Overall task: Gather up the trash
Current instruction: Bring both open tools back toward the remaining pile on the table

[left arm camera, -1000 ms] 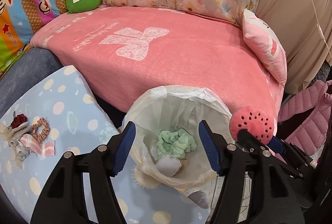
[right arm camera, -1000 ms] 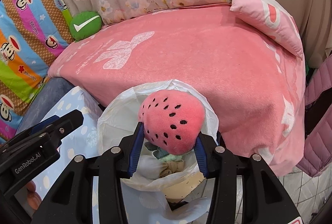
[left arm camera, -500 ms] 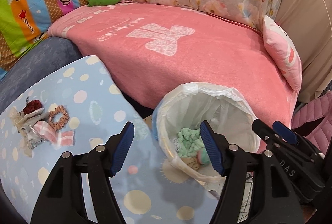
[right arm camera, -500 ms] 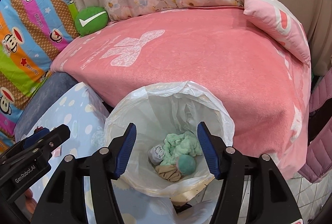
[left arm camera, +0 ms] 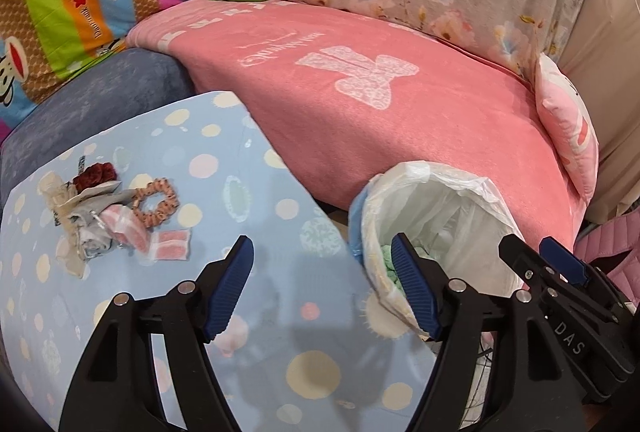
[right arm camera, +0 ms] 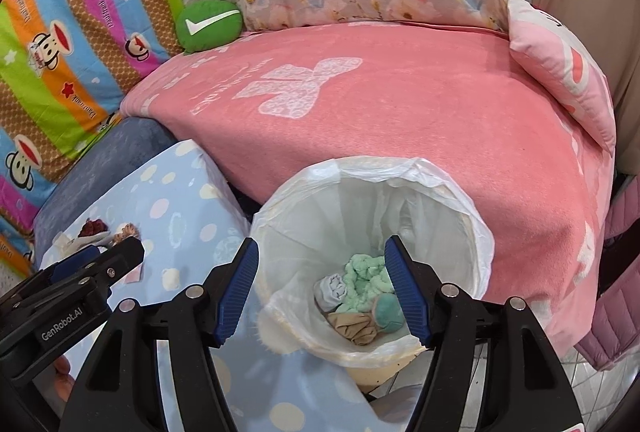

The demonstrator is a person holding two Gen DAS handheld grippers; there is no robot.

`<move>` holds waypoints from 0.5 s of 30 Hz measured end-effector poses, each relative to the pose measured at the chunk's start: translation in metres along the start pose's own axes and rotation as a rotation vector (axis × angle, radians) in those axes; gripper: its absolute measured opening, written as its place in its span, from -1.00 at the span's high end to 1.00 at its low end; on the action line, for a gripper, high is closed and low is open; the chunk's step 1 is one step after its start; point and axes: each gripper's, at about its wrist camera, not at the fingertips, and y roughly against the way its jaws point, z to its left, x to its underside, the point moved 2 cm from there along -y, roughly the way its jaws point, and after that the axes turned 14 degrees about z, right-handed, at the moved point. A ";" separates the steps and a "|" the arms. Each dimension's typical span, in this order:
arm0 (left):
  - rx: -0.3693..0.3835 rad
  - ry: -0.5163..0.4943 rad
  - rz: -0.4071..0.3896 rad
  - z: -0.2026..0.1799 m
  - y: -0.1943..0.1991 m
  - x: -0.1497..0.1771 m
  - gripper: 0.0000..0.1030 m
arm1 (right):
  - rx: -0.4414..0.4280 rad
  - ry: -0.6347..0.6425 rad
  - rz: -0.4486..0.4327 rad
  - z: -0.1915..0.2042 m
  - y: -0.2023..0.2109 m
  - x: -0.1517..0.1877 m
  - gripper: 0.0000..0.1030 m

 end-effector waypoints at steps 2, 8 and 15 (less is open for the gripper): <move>-0.005 0.023 -0.004 0.012 0.003 0.003 -0.38 | -0.004 0.018 0.002 0.011 0.000 0.002 -0.24; -0.031 0.090 -0.004 0.053 0.009 0.012 -0.39 | -0.025 0.081 0.013 0.050 -0.002 0.009 -0.24; -0.075 0.177 -0.008 0.110 0.016 0.024 -0.50 | -0.050 0.151 0.031 0.098 -0.008 0.021 -0.24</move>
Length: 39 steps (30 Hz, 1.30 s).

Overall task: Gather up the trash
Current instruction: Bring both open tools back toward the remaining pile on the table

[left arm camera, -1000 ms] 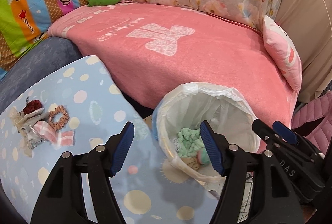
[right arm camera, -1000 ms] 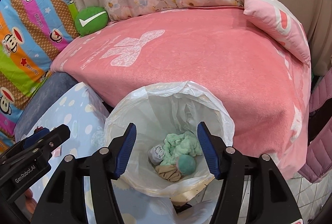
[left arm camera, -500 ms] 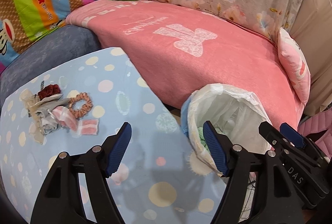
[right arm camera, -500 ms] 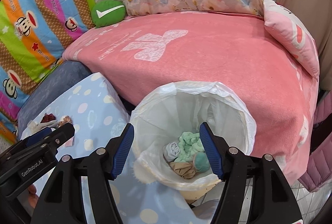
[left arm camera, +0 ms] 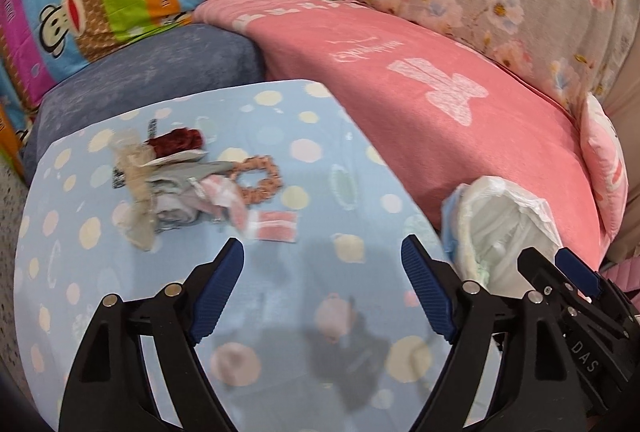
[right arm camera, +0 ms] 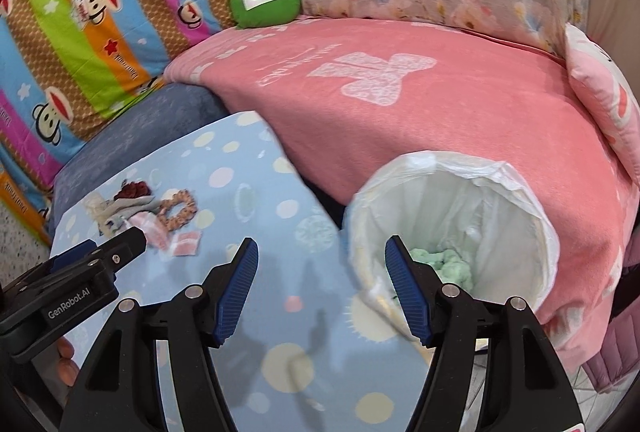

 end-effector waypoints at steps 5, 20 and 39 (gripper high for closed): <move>-0.022 0.093 0.003 0.047 0.001 0.002 -0.58 | -0.019 0.068 0.022 0.042 -0.011 0.002 -0.24; -0.108 0.275 0.020 0.167 -0.007 0.005 -0.58 | -0.082 0.190 0.106 0.135 -0.055 0.001 -0.24; -0.069 0.320 0.056 0.224 -0.062 -0.061 -0.42 | -0.120 0.240 0.250 0.197 -0.143 -0.019 0.20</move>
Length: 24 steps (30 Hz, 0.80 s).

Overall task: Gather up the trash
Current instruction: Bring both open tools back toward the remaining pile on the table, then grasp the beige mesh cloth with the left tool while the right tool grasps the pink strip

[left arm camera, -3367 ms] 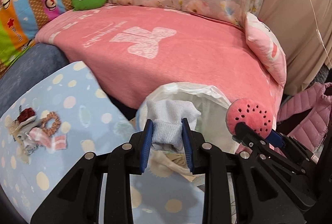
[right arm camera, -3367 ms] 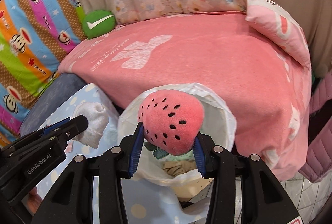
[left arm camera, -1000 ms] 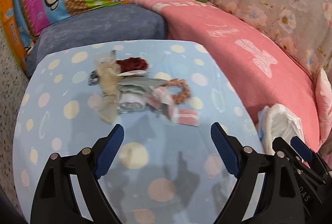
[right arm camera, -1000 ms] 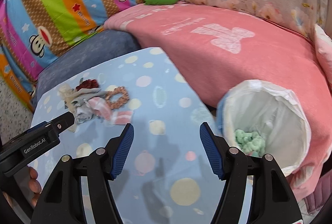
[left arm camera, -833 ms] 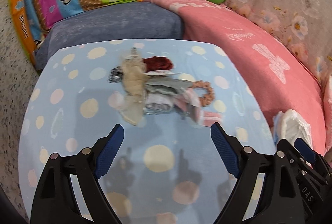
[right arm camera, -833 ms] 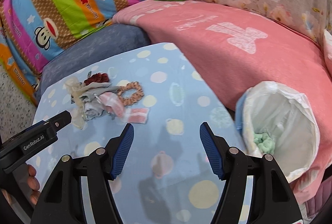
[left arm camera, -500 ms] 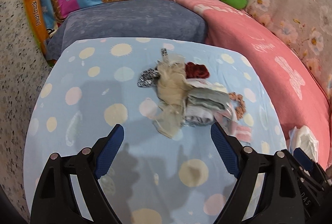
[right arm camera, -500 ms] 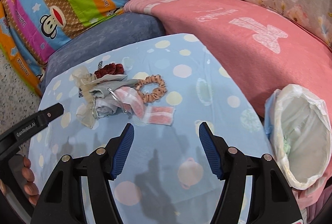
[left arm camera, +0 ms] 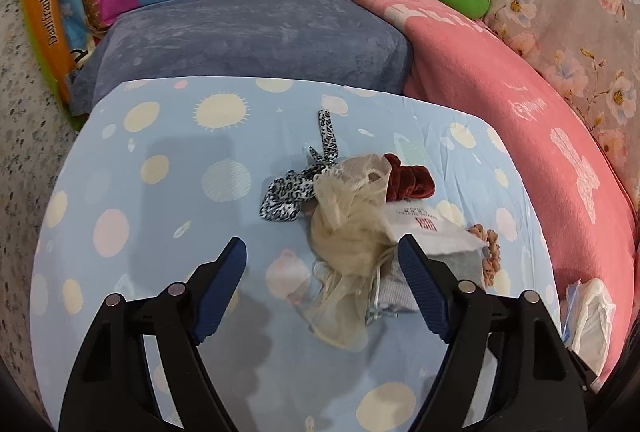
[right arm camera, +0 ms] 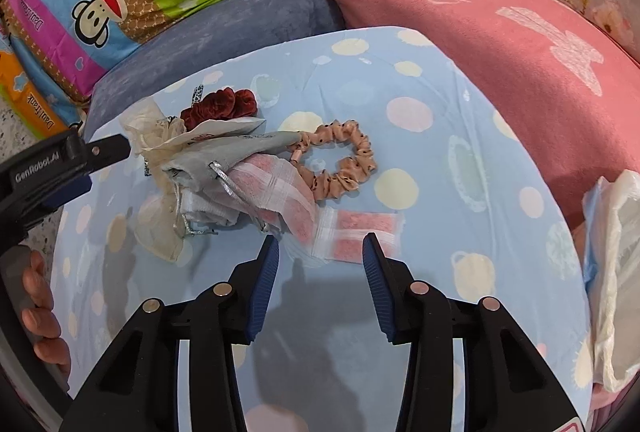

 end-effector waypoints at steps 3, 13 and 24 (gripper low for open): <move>0.036 0.005 0.027 -0.001 -0.011 -0.008 -0.26 | -0.011 0.001 0.015 0.003 -0.010 -0.007 0.28; 0.103 -0.010 0.097 -0.009 -0.029 -0.014 0.84 | -0.025 -0.002 0.032 0.008 -0.029 -0.019 0.88; 0.119 -0.063 0.003 -0.022 0.028 -0.006 0.94 | -0.039 -0.027 -0.098 -0.003 0.035 -0.014 0.88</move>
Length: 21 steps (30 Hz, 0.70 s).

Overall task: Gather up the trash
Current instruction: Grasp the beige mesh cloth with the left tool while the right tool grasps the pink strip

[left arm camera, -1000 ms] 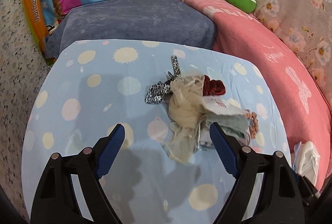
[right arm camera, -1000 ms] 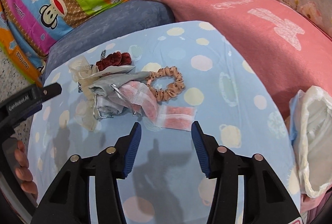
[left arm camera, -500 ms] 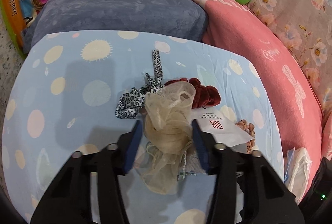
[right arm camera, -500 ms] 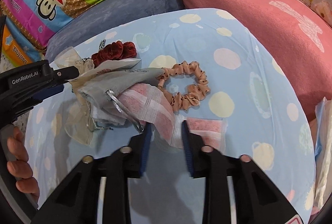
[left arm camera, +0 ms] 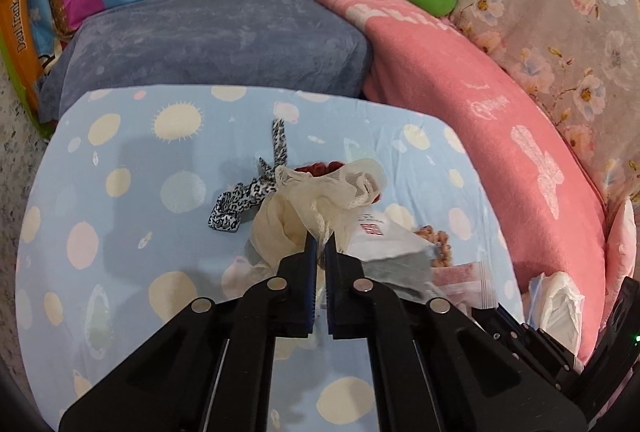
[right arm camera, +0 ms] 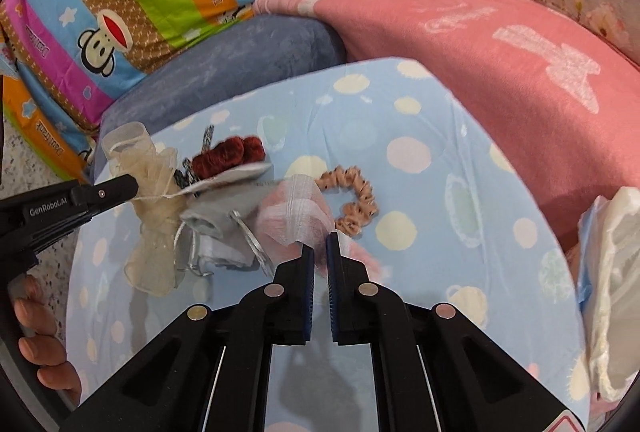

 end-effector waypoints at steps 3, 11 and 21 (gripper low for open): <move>0.001 -0.028 -0.039 -0.014 0.022 0.005 0.94 | -0.004 -0.001 -0.038 -0.002 0.023 0.001 0.88; 0.029 -0.112 -0.123 -0.066 0.074 0.022 0.94 | -0.005 -0.024 -0.140 -0.021 0.082 0.011 0.88; 0.059 -0.245 -0.146 -0.150 0.093 0.056 0.94 | 0.019 -0.101 -0.233 -0.080 0.143 0.035 0.88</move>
